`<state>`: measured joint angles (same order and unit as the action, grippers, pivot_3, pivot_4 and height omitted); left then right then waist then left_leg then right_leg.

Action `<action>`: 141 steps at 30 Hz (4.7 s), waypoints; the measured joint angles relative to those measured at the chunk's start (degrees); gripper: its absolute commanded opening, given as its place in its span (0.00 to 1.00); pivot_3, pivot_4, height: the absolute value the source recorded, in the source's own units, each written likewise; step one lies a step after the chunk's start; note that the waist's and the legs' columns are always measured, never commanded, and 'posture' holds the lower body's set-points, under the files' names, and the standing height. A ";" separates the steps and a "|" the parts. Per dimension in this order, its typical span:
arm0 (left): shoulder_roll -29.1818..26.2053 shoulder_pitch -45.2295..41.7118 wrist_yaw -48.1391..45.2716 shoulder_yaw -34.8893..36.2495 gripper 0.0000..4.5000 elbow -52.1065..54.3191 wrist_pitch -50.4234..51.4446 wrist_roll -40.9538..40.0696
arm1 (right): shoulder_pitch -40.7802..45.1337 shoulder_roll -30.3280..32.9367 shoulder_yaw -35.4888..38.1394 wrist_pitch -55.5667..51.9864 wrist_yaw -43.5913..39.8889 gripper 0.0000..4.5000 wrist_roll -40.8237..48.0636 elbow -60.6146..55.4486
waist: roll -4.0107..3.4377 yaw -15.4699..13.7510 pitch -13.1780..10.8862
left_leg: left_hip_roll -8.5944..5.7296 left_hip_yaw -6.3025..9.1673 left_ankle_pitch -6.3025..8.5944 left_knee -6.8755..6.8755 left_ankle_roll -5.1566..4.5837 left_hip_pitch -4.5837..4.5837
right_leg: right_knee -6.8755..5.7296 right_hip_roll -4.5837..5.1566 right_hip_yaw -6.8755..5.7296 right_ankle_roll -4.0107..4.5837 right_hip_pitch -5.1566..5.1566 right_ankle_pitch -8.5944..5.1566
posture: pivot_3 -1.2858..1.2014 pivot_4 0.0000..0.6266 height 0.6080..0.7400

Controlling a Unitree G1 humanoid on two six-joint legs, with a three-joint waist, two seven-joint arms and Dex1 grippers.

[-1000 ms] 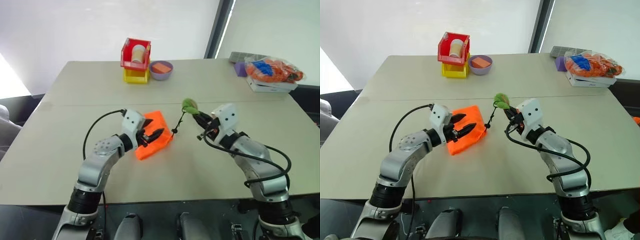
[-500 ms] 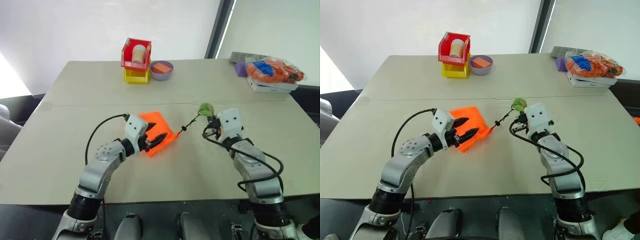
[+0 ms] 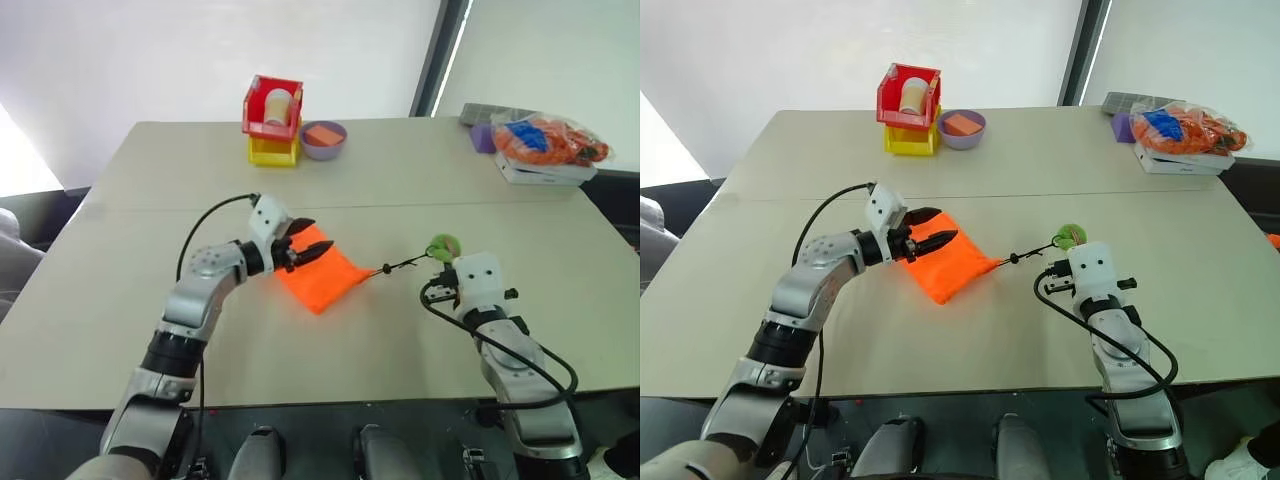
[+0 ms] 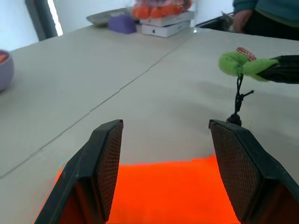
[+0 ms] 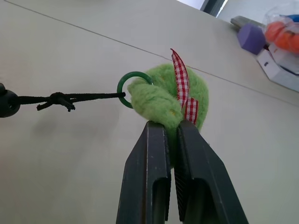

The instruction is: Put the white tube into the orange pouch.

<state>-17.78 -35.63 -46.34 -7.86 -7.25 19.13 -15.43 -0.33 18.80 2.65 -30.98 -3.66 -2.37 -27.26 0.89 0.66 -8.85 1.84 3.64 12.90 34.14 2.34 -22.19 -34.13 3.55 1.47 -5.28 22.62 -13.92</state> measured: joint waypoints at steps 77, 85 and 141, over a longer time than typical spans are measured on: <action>11.09 20.66 22.17 -6.19 1.00 20.88 -2.48 16.41 | 12.59 1.08 -6.68 19.47 -17.34 0.00 -3.01 4.79 | -0.01 0.03 0.00 | 0.02 -0.01 0.00 -0.02 0.00 0.40 | -0.11 0.00 0.01 -0.20 -0.29 -0.11 | 0.52 0.24 1.00; 20.00 20.10 32.77 -9.91 1.00 24.27 12.19 19.62 | 11.87 -0.90 -3.94 13.79 -14.82 0.00 -0.63 1.96 | -0.01 0.01 0.00 | 0.02 -0.01 0.00 -0.05 0.00 0.34 | -0.08 -0.01 0.01 -0.22 -0.25 -0.13 | 0.52 0.24 1.00; 29.15 9.96 57.31 -19.99 1.00 9.64 10.87 26.38 | 12.31 2.36 -4.93 15.19 -19.29 0.00 3.21 -0.16 | -0.01 -0.04 0.00 | -0.01 0.00 0.01 -0.03 0.01 0.09 | 0.01 0.00 0.00 -0.23 -0.05 -0.13 | 0.52 0.24 1.00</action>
<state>11.37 -25.67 10.98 -27.85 2.39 30.00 10.96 11.99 21.17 -2.28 -15.79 -22.94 0.84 -27.42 0.89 0.62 -8.85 1.82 3.65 12.90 34.11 2.35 -22.10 -34.12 3.55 1.47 -5.50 22.58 -14.05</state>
